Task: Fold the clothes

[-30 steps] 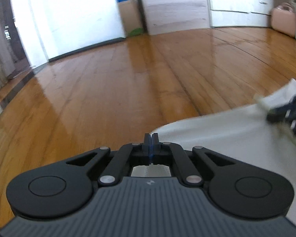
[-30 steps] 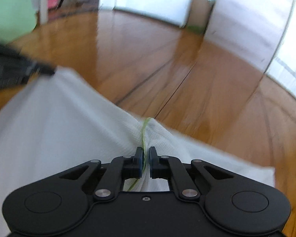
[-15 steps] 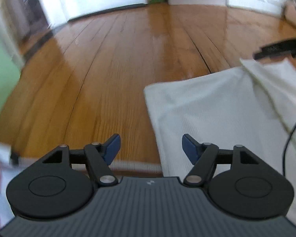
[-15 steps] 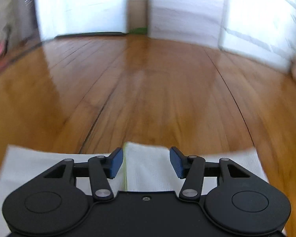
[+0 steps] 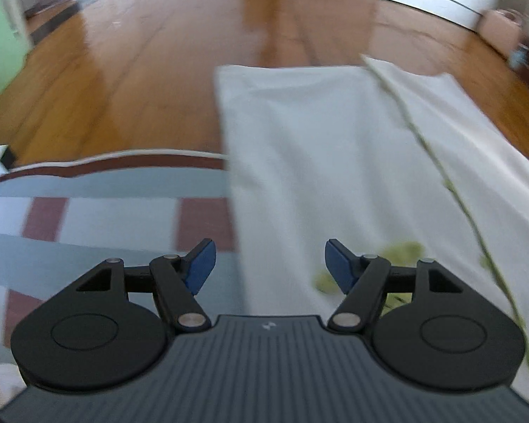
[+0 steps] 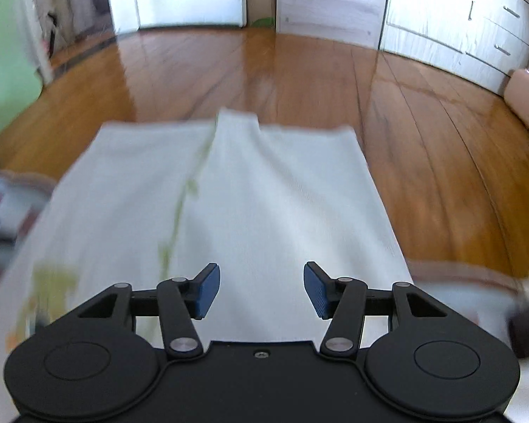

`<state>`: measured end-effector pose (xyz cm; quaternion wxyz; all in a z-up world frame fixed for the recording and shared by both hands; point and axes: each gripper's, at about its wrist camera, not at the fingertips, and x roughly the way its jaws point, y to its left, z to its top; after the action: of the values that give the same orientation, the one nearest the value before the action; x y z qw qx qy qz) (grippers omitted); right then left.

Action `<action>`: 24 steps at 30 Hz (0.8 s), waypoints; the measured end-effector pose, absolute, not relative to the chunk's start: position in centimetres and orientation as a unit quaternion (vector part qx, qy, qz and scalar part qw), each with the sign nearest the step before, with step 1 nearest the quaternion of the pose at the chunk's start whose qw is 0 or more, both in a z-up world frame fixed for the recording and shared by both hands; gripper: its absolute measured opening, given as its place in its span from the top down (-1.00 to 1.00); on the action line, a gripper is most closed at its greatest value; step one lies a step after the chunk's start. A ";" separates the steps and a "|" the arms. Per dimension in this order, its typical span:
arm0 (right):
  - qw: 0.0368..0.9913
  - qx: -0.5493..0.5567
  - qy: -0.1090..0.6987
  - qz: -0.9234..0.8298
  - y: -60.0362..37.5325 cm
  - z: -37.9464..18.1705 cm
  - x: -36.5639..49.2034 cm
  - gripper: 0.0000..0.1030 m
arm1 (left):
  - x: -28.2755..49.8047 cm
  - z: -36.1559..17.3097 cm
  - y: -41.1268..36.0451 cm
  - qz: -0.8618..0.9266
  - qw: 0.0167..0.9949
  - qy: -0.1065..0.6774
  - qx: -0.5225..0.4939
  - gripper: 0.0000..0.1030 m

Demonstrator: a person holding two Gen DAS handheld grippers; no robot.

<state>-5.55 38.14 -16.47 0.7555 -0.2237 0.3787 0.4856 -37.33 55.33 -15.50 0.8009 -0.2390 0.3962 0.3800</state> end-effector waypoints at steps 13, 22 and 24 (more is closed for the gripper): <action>0.760 -0.118 0.476 0.426 23.9 -21.2 -7.0 -0.12 | -32.0 -16.1 47.9 0.272 0.859 0.403 -0.159 -0.33; 0.711 -0.046 0.517 0.475 19.0 -21.5 -13.6 -0.12 | -30.6 -16.0 38.4 0.220 0.874 0.414 -0.126 -0.33; 0.693 -0.097 0.519 0.492 18.2 -22.5 -16.2 -0.12 | -30.7 -16.3 36.7 0.203 0.876 0.416 -0.135 -0.34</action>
<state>-16.25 18.16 -22.47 0.6926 -0.0971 0.5188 0.4916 -30.70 36.65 -16.31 0.8760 -0.1351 0.4161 0.2029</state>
